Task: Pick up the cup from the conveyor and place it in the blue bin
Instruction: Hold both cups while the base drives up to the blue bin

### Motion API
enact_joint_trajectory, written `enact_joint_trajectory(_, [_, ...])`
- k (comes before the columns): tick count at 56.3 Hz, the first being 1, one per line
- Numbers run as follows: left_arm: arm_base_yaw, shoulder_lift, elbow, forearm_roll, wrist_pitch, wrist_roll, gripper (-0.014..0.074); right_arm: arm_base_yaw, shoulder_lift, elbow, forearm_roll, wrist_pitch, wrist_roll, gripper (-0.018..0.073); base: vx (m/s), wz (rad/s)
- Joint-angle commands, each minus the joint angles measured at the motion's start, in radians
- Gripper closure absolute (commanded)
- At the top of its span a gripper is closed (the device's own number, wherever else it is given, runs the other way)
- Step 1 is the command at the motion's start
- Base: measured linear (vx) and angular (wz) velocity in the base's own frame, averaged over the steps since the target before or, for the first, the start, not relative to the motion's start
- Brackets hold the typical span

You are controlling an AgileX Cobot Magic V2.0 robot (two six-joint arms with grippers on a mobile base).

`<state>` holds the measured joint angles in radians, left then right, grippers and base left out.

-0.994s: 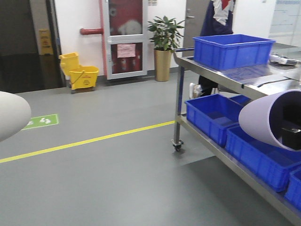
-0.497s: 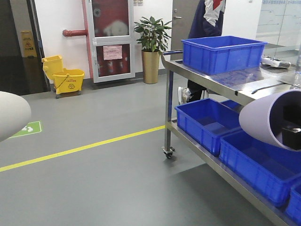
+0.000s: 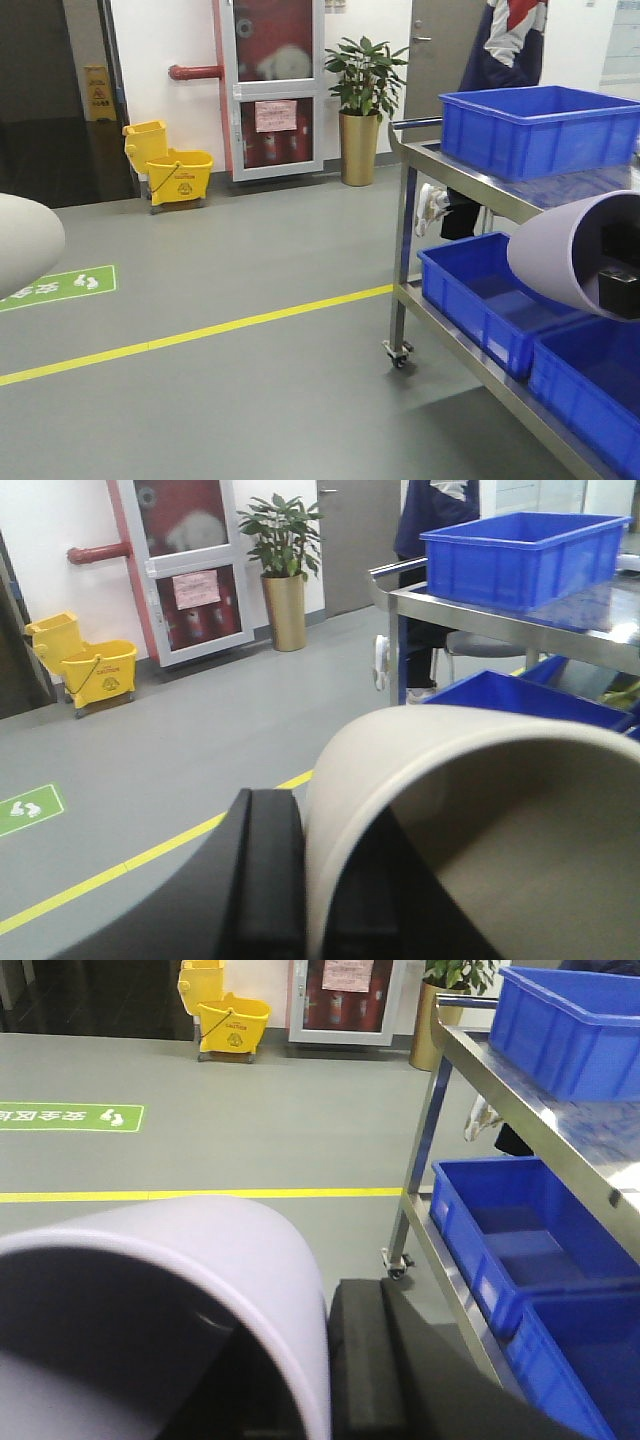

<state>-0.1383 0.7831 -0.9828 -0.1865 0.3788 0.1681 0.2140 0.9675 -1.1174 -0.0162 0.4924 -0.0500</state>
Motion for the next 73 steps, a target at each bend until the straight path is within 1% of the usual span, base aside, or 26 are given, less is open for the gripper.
enact_joint_trajectory(1, [-0.002, -0.011, -0.030, -0.015, -0.091, -0.001, 0.0603, -0.001, -0.017, -0.031, -0.010, -0.089, 0.000, 0.0568, 0.36, 0.12])
enact_joint_trajectory(17, [-0.002, -0.011, -0.030, -0.015, -0.091, -0.001, 0.0603, -0.001, -0.017, -0.031, -0.010, -0.089, 0.000, 0.0568, 0.37, 0.00])
enact_joint_trajectory(31, [-0.002, -0.011, -0.030, -0.015, -0.091, -0.001, 0.0603, -0.001, -0.017, -0.031, -0.010, -0.089, 0.000, 0.0568, 0.36, -0.33])
enact_joint_trajectory(73, [-0.002, -0.011, -0.030, -0.015, -0.091, -0.001, 0.0603, -0.001, -0.017, -0.031, -0.010, -0.090, 0.000, 0.0568, 0.28, -0.75])
